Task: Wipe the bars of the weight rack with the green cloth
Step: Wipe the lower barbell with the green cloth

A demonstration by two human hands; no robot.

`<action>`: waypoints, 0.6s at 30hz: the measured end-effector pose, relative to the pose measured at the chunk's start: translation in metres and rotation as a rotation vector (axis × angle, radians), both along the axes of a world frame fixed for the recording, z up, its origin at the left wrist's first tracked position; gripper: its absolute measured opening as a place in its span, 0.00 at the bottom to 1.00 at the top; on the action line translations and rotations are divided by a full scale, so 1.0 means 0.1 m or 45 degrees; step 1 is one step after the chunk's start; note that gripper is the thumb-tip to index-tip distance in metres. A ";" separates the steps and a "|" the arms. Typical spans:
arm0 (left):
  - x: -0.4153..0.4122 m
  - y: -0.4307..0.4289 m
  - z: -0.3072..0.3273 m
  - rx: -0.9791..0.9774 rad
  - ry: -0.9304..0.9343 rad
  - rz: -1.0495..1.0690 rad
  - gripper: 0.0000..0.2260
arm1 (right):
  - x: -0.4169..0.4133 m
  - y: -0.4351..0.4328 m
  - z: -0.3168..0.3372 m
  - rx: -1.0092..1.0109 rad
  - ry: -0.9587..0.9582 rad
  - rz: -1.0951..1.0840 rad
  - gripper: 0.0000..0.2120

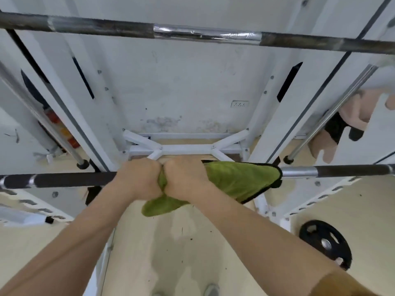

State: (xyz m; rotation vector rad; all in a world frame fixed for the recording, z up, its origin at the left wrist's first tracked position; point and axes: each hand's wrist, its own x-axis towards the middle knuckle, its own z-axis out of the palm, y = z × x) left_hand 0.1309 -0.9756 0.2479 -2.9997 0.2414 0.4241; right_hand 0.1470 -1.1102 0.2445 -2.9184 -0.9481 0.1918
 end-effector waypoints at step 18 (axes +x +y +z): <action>-0.12 -1.70 -0.06 -0.365 -0.246 0.109 0.19 | 0.39 -1.71 0.23 -0.030 0.351 -0.064 0.14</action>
